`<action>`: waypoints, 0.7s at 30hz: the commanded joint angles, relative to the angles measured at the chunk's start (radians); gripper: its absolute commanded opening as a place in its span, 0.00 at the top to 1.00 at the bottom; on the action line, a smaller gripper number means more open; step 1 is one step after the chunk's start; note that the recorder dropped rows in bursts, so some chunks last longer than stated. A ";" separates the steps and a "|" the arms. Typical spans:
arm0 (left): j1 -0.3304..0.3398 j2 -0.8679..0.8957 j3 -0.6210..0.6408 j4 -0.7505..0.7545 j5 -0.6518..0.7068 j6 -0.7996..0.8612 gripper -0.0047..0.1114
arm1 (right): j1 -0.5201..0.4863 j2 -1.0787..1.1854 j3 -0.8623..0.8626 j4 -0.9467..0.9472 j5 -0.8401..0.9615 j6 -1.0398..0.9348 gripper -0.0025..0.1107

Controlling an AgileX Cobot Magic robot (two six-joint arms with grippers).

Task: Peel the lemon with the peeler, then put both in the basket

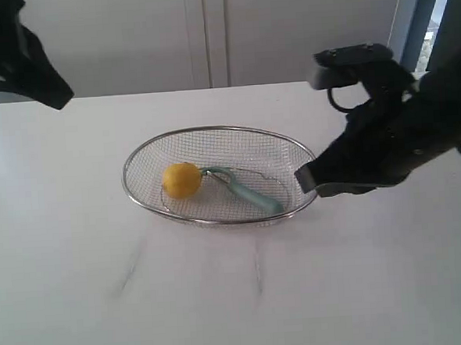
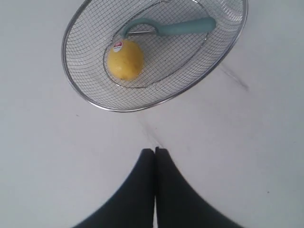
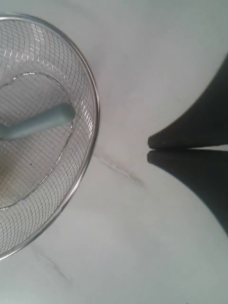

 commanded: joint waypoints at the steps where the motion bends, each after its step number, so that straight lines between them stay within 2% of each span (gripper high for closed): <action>1: 0.002 -0.173 0.140 -0.003 -0.028 -0.025 0.96 | -0.003 0.169 -0.067 0.014 0.026 -0.039 0.98; 6: 0.002 -0.368 0.305 0.054 -0.092 -0.055 0.96 | -0.001 0.308 -0.116 0.014 0.071 -0.055 0.98; 11: 0.002 -0.468 0.448 0.072 -0.204 -0.055 0.96 | -0.001 0.385 -0.148 0.014 0.031 -0.055 0.98; 15: 0.002 -0.489 0.527 0.090 -0.272 -0.055 0.96 | -0.001 0.440 -0.164 0.012 0.019 -0.053 0.98; 21: 0.002 -0.489 0.550 0.090 -0.296 -0.055 0.96 | -0.001 0.455 -0.164 -0.002 -0.071 -0.025 0.98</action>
